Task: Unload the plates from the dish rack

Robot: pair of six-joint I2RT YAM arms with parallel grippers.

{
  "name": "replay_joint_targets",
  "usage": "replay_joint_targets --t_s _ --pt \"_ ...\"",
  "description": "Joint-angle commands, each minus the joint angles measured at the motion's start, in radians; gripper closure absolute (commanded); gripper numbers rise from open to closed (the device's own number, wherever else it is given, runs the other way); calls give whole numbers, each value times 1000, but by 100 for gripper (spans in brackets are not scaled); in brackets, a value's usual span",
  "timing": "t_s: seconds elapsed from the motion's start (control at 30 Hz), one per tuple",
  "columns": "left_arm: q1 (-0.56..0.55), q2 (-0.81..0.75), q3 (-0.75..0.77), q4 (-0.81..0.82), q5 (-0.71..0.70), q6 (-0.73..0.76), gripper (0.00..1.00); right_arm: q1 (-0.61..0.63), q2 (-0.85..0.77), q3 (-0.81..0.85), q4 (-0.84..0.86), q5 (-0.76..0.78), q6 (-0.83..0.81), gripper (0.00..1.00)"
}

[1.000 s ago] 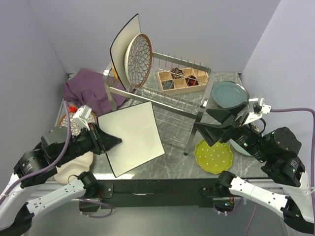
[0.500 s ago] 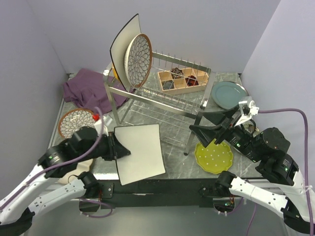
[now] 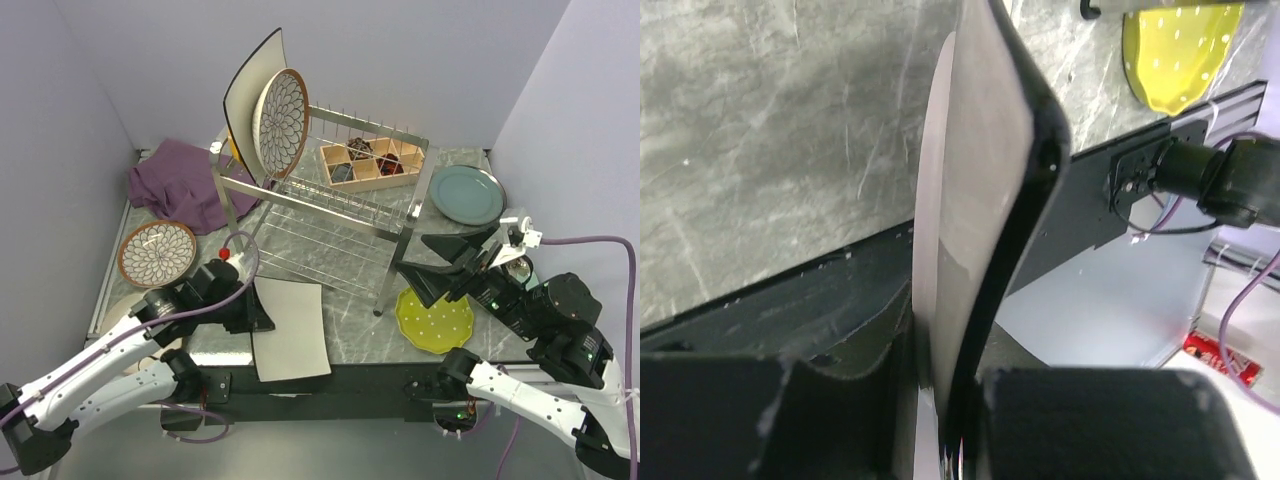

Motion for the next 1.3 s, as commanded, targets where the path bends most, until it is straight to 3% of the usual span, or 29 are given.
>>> replay_joint_targets --t_s 0.0,0.3,0.77,1.27 --pt "58 7 -17 230 131 13 99 5 -24 -2 31 14 -19 0" --pt "291 101 -87 238 295 157 99 5 -27 -11 34 20 -23 0" --pt "359 110 -126 168 264 182 66 5 -39 -19 35 27 -25 0" --pt "360 101 -129 133 117 57 57 6 -76 -26 31 31 -31 0"
